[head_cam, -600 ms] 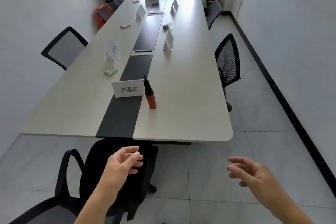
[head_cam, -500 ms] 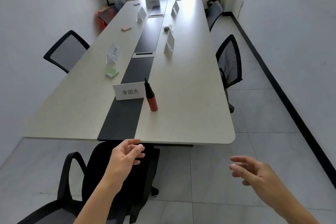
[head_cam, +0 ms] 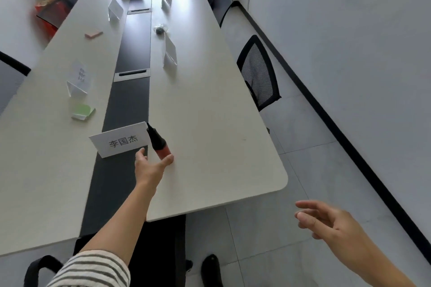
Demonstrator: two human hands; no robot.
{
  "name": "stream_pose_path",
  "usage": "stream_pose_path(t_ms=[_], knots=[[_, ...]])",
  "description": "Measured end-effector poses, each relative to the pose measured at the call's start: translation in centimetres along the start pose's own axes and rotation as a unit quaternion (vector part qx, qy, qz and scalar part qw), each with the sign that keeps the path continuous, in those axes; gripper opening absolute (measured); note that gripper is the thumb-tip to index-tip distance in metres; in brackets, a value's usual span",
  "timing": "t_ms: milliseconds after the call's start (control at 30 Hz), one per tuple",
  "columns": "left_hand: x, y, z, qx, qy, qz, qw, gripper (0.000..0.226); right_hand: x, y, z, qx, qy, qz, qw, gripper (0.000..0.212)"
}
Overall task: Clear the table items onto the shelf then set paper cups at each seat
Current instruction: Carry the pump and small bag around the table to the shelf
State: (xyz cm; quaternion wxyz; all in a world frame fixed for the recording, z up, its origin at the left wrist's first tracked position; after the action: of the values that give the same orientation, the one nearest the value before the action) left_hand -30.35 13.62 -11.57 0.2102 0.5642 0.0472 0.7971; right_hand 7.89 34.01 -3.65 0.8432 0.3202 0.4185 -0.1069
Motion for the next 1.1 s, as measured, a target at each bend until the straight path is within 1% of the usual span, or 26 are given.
stream_pose_path(t_ms=[67,133,167,200,267,300,333,500,667,733,800,833,900,933,1000,1033,1100], knots=[[0.0,-0.9,-3.3,-0.003,0.000,-0.008,1.000,0.105,-0.3,-0.7,-0.5,0.015,-0.024,-0.002,1.000,0.018],[-0.1,-1.8,-5.9,-0.007,0.002,-0.008,1.000,0.105,-0.6,-1.3,-0.9,0.028,-0.044,-0.003,0.999,0.018],[-0.2,-2.2,-6.9,-0.008,0.001,-0.001,1.000,0.099,-0.6,-1.6,-1.2,0.033,-0.053,-0.004,0.998,0.018],[-0.4,-2.6,-7.7,-0.006,-0.003,0.004,1.000,0.086,-0.7,-1.9,-1.3,0.037,-0.063,-0.004,0.997,0.019],[-0.5,-3.0,-8.6,0.012,-0.008,0.013,1.000,0.055,-0.7,-2.4,-1.6,0.042,-0.079,-0.006,0.996,0.019],[-0.4,-3.1,-8.9,0.021,-0.010,0.020,1.000,0.047,-0.6,-2.5,-1.7,0.043,-0.088,-0.008,0.995,0.019],[-0.2,-3.2,-9.0,0.028,-0.011,0.026,0.999,0.045,-0.6,-2.6,-1.7,0.044,-0.097,-0.010,0.994,0.019],[1.2,-4.3,-9.0,0.013,-0.017,0.012,1.000,0.046,-0.3,-1.7,-1.5,0.074,-0.124,-0.047,0.988,0.020],[5.4,-7.3,-5.8,-0.019,-0.041,0.004,0.999,0.045,-0.3,1.5,-0.4,0.115,-0.119,-0.114,0.980,0.020],[7.3,-9.2,-4.3,-0.044,-0.048,0.022,0.998,0.040,0.1,3.4,0.1,0.140,-0.112,-0.149,0.973,0.019],[9.1,-11.3,-2.5,-0.070,-0.061,0.043,0.995,0.029,0.7,5.7,0.9,0.178,-0.097,-0.195,0.960,0.019],[9.9,-12.4,-1.4,-0.082,-0.071,0.052,0.993,0.026,1.0,6.9,1.2,0.202,-0.083,-0.215,0.952,0.022],[11.3,-14.5,0.8,-0.102,-0.094,0.062,0.988,0.022,2.1,9.4,1.8,0.251,-0.059,-0.243,0.935,0.041],[11.8,-15.5,2.1,-0.110,-0.104,0.066,0.986,0.022,2.8,10.6,2.1,0.269,-0.055,-0.255,0.927,0.041],[12.6,-17.4,4.6,-0.119,-0.120,0.073,0.983,0.026,4.5,13.1,2.4,0.284,-0.049,-0.278,0.916,0.019],[12.8,-18.4,5.8,-0.120,-0.126,0.076,0.982,0.028,5.5,14.4,2.4,0.286,-0.048,-0.282,0.914,0.015],[12.8,-20.2,8.2,-0.118,-0.134,0.078,0.981,0.032,7.4,16.9,2.4,0.284,-0.050,-0.274,0.917,0.014]])
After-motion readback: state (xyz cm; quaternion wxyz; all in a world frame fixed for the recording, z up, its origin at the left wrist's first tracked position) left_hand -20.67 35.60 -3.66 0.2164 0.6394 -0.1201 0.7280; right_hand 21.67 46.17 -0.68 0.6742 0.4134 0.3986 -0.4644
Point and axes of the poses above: each hand's wrist, its own z-axis away from the middle knuckle, its own y-axis out of the back of the hand, x = y × z, the point moved 6 cm from there along -z, towards the middle knuckle, and after that the axes turned 7 degrees about z, right-handed, at the moved point
